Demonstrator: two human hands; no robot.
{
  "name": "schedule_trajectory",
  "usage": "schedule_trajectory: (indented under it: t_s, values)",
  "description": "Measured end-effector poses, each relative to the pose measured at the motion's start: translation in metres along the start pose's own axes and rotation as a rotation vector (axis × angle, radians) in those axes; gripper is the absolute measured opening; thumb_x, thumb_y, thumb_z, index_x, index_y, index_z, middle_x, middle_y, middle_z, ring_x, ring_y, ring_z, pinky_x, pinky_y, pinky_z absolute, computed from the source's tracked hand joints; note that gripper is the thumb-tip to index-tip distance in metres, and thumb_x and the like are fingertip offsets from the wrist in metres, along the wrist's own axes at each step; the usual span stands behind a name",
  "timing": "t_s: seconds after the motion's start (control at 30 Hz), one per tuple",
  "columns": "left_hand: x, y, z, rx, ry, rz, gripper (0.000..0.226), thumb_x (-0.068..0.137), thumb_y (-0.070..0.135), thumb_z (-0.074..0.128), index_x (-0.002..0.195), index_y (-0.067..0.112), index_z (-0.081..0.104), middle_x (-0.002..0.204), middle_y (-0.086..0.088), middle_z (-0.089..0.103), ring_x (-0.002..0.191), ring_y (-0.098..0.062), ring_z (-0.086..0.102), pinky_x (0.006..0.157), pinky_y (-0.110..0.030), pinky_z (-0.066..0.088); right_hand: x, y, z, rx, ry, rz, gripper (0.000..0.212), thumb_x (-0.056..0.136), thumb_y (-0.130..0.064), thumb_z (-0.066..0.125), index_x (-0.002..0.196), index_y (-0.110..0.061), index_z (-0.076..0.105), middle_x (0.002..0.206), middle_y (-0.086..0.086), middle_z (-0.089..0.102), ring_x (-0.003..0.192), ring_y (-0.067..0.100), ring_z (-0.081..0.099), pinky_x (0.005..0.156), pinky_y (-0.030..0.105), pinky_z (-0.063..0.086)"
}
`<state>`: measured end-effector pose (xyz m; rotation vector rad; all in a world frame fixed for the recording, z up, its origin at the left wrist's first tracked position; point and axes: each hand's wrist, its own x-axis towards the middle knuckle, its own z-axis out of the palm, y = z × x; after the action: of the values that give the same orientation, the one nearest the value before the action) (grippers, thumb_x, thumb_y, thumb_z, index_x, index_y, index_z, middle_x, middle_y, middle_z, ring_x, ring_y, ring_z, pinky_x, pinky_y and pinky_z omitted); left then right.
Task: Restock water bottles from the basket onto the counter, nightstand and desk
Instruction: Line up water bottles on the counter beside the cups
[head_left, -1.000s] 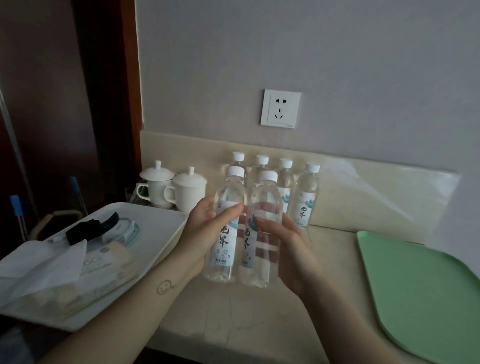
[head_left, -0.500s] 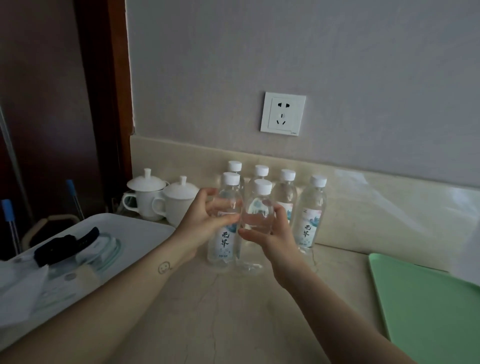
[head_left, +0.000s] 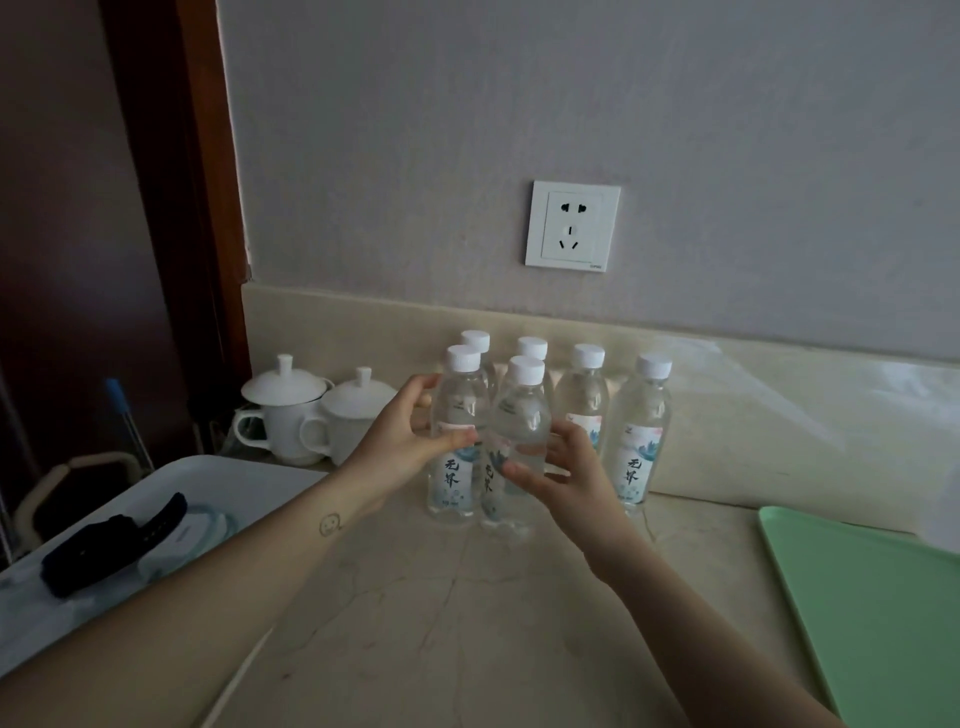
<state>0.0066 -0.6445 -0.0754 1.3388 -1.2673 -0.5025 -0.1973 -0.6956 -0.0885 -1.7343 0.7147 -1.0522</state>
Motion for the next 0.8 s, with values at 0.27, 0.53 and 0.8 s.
schedule_trajectory:
  t_s: [0.27,0.53,0.8]
  values:
    - [0.0,-0.002,-0.011,0.186,-0.291,-0.17,0.114,0.053,0.05,0.09,0.141,0.034,0.018,0.122,0.006,0.061,0.111,-0.01,0.062,0.098,-0.038,0.051,-0.006,-0.004,0.014,-0.226,0.149,0.078,0.076,0.061,-0.05,0.086,0.118,-0.025,0.043,0.103,-0.012,0.062,0.091,0.001,0.062,0.076,0.024,0.055]
    - [0.0,-0.014,-0.005,0.207,-0.294,-0.124,0.067,0.077,0.012,0.08,0.13,0.021,0.039,0.113,0.002,0.067,0.103,-0.013,0.067,0.095,-0.042,0.052,-0.006,0.015,0.019,-0.266,0.229,0.004,0.059,0.068,-0.027,0.087,0.107,-0.023,0.042,0.101,-0.011,0.061,0.087,-0.001,0.063,0.075,0.024,0.056]
    - [0.002,-0.016,-0.008,0.233,-0.323,-0.095,0.071,0.079,0.016,0.079,0.135,0.021,0.036,0.119,0.002,0.065,0.107,-0.014,0.065,0.098,-0.044,0.05,-0.008,0.024,0.012,-0.12,0.126,-0.083,0.049,0.081,-0.015,0.077,0.12,-0.02,0.049,0.113,-0.008,0.059,0.095,-0.009,0.059,0.072,0.009,0.05]
